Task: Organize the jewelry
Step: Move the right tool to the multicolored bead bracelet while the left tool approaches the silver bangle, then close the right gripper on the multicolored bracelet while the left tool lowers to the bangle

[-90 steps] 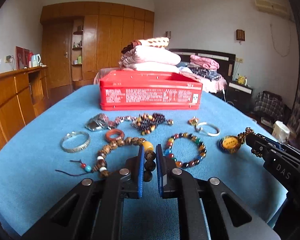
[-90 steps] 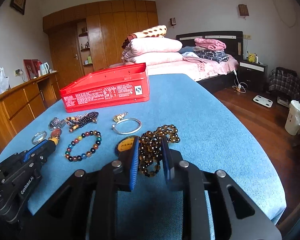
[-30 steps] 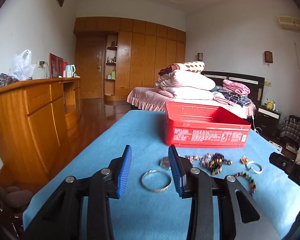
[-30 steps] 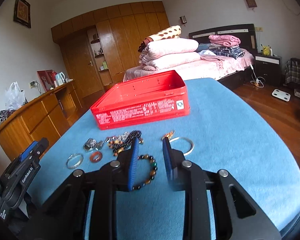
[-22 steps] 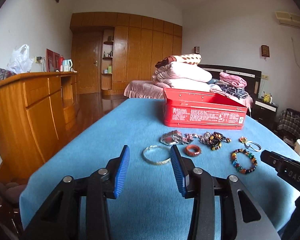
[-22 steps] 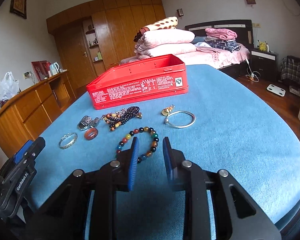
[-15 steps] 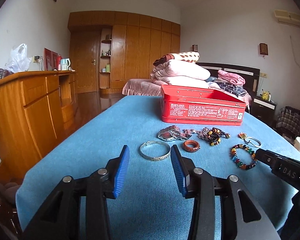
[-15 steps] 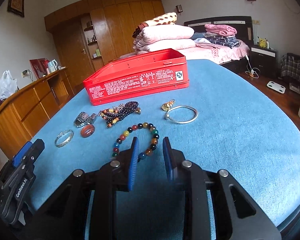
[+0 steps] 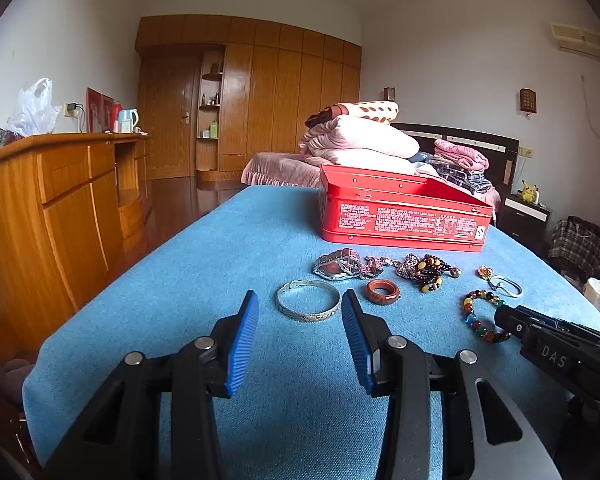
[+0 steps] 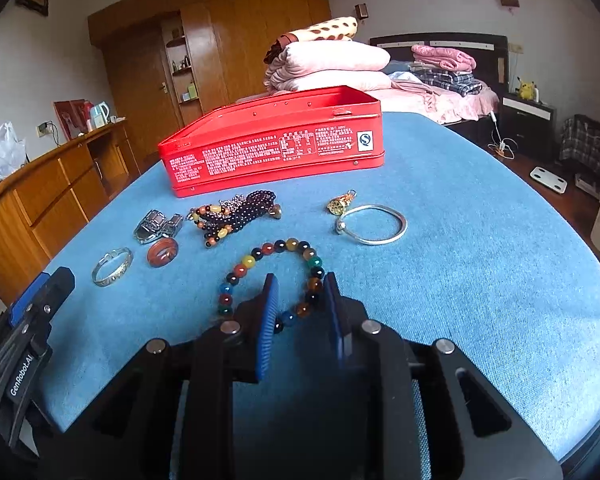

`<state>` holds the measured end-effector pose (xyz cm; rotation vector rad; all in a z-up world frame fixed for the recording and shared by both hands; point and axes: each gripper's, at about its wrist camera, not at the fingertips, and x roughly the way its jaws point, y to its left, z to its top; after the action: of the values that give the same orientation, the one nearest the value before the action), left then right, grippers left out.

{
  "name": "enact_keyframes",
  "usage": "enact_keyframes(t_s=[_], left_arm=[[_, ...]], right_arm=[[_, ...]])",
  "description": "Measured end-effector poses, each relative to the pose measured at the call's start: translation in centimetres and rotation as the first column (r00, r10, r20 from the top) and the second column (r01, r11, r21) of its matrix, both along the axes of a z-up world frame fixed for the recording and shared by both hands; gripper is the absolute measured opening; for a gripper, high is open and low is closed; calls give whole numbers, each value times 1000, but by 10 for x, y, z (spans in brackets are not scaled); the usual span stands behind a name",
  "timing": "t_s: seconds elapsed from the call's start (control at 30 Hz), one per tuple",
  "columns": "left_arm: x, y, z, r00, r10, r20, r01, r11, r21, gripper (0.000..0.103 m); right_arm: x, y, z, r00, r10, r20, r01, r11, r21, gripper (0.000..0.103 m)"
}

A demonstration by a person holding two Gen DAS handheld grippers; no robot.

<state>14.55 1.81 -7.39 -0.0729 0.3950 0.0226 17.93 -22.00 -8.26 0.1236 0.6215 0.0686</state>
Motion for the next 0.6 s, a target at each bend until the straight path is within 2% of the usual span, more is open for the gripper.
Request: enact_keyframes(t_s=[0.03,0.1,0.33,0.6], left_arm=[[1,0,0,1000,-3,-3,3,1000,-4,43],[3,0,0,1000,-7,-10,7,1000,-12,43],[12,3,1,999,-20,-47,18,999,-45,43],[31,-14,2,994,-34,-106,31,999,-30,43]], right_arm=[[0,1,0,1000,-3,1,3,1000,-16,13],[1,2,-1,1000,5,-2,-5,1000,-24,7],[-4,-12,4,1000,-2,17,2,1000,-14,6],[-11,-23,12,999,-1,51,2,1000,-21,6]])
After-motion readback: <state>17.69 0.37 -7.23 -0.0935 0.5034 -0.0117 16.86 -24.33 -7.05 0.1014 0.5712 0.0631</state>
